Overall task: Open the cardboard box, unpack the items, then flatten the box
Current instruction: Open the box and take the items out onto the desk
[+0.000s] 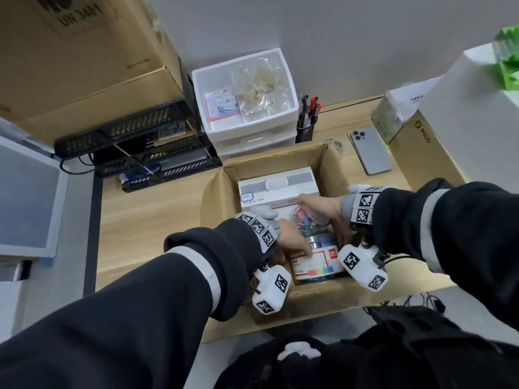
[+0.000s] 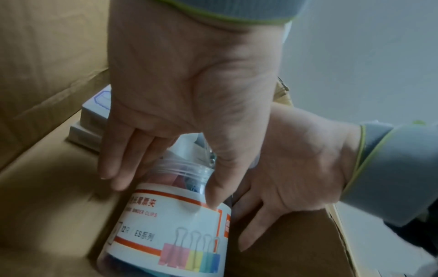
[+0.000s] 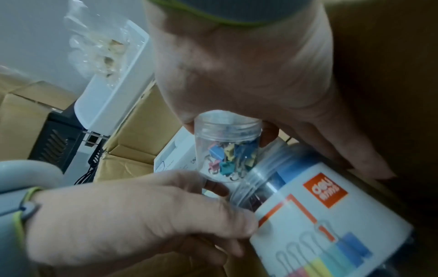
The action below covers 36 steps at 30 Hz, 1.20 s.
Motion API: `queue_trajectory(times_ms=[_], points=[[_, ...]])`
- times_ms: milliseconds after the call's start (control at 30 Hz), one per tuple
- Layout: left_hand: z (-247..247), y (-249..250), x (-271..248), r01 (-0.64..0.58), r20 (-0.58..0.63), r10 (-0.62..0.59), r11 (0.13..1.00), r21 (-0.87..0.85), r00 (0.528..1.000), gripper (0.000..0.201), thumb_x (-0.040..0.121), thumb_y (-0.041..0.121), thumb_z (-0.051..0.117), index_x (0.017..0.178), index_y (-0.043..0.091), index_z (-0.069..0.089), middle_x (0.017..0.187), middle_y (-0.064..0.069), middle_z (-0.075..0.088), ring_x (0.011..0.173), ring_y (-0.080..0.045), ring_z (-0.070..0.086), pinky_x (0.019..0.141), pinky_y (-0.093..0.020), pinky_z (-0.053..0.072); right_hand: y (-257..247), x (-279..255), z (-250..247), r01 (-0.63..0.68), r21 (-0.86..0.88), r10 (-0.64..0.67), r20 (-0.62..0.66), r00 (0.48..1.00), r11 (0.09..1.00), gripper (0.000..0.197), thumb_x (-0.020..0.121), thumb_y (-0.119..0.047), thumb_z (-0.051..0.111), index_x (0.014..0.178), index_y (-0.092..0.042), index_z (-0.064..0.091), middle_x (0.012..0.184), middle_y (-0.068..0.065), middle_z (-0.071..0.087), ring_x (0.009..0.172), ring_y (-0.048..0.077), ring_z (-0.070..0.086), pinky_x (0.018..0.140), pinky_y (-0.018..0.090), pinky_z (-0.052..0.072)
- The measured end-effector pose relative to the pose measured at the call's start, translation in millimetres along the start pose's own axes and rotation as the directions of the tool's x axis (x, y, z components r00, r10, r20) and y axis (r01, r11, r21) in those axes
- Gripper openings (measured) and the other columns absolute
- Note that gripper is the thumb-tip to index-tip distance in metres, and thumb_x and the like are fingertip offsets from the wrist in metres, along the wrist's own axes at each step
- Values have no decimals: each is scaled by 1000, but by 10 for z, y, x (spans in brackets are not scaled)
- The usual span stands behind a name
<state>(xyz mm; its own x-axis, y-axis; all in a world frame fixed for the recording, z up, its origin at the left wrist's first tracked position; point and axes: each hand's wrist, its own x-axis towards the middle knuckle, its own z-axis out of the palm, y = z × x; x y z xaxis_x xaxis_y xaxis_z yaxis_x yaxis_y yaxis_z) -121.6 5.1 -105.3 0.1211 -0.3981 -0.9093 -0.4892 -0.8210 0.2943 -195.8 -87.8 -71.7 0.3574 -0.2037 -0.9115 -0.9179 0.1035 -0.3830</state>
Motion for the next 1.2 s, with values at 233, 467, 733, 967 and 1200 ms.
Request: queue_trajectory(times_ms=[233,467,733,967,1200], points=[[87,-66,9,-25,1,25,996,-85,1000,66,69,37,88,123,12,60,107,-9,71,88,-24,72,72,-30,61,70,55,28,-179,150,194,-91,977,972,70,76,-64,46,95,3,56,95,22,58,89,29,56,95,33,43],[-46,-23,-239,-78,-164,49,981,-176,985,56,66,48,90,100,19,55,109,-6,67,105,-22,64,91,-38,56,-98,-205,-114,-235,199,232,40,972,952,60,82,-56,49,106,-3,62,115,18,60,88,33,56,76,46,48],[-149,26,-478,-205,-265,175,975,-91,948,46,71,47,87,98,24,59,103,0,68,99,-18,64,95,-32,52,-386,-715,-252,-213,41,208,103,973,976,51,80,-54,52,84,-5,63,57,20,69,44,36,67,43,41,56],[-329,-181,-528,-238,-537,219,971,34,814,93,21,76,83,96,23,66,81,11,72,72,-4,69,71,-31,63,-605,-822,-277,-133,-101,151,191,970,986,70,74,-63,50,98,0,71,97,26,72,99,48,67,84,45,57],[-876,-402,-977,-345,-798,196,938,-16,570,82,32,72,88,88,18,63,79,8,70,72,-8,69,59,-38,59,-1235,-1015,-200,176,-163,-163,87,983,971,47,78,-50,72,101,-9,65,82,9,73,66,23,72,58,27,59]])
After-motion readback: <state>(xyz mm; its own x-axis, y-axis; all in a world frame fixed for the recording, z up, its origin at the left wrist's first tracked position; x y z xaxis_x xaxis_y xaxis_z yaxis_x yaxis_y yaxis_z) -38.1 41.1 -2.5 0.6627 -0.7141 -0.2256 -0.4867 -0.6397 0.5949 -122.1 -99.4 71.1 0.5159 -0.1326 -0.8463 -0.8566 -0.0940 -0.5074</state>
